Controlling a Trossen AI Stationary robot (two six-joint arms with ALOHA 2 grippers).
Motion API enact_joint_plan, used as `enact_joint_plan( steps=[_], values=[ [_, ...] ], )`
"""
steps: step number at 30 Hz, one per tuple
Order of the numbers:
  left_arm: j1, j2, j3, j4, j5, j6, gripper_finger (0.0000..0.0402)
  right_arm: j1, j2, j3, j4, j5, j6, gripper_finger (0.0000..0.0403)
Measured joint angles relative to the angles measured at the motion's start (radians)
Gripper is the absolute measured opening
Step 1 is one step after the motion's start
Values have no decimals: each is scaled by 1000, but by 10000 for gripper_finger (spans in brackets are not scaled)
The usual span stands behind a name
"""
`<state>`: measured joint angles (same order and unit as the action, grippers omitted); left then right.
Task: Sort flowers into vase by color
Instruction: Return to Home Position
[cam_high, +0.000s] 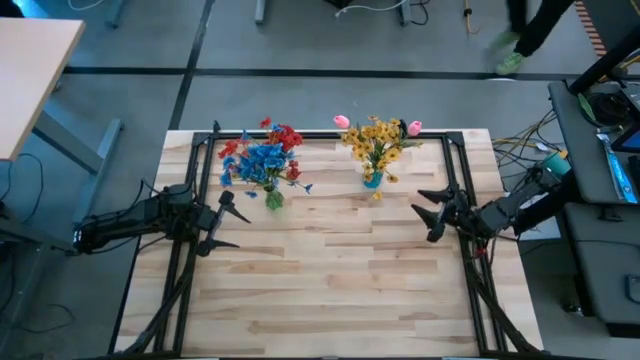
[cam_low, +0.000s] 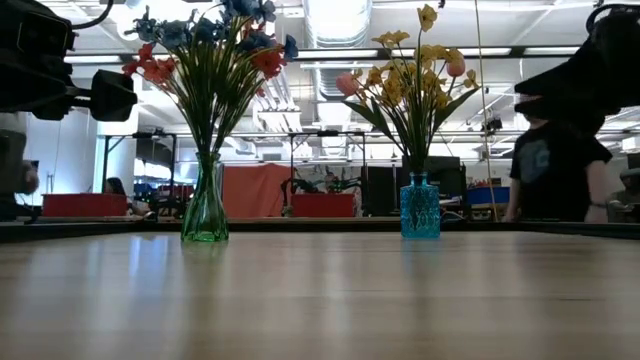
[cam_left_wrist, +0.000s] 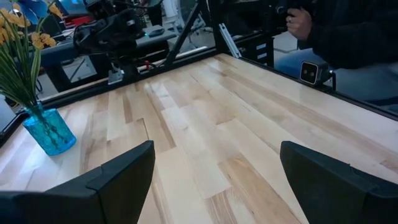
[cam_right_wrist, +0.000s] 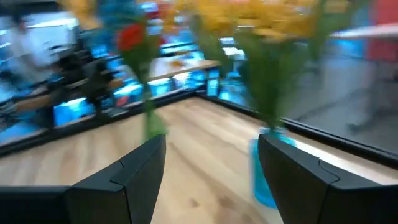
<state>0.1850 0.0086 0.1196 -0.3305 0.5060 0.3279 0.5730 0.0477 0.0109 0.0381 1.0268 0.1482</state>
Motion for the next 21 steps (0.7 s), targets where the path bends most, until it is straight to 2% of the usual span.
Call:
enact_joint_plan(
  steps=[3,6,9,11,16,18,21],
  values=[
    [0,0,0,0,0,0,329,-9,-1,0,-14,76,39,247],
    [0,0,0,0,0,0,329,-18,-6,0,-15,76,14,247],
    [0,0,0,0,0,0,329,-125,-36,0,-9,37,9,247],
    [0,0,0,0,0,0,329,-233,-46,0,11,-95,6,247],
    [0,0,0,0,0,0,329,-458,-47,0,23,-624,-86,247],
    [0,0,0,0,0,0,329,-516,-47,0,11,-746,-113,247],
    [0,0,0,0,0,0,329,-579,-47,0,-5,-860,-157,247]
  ],
)
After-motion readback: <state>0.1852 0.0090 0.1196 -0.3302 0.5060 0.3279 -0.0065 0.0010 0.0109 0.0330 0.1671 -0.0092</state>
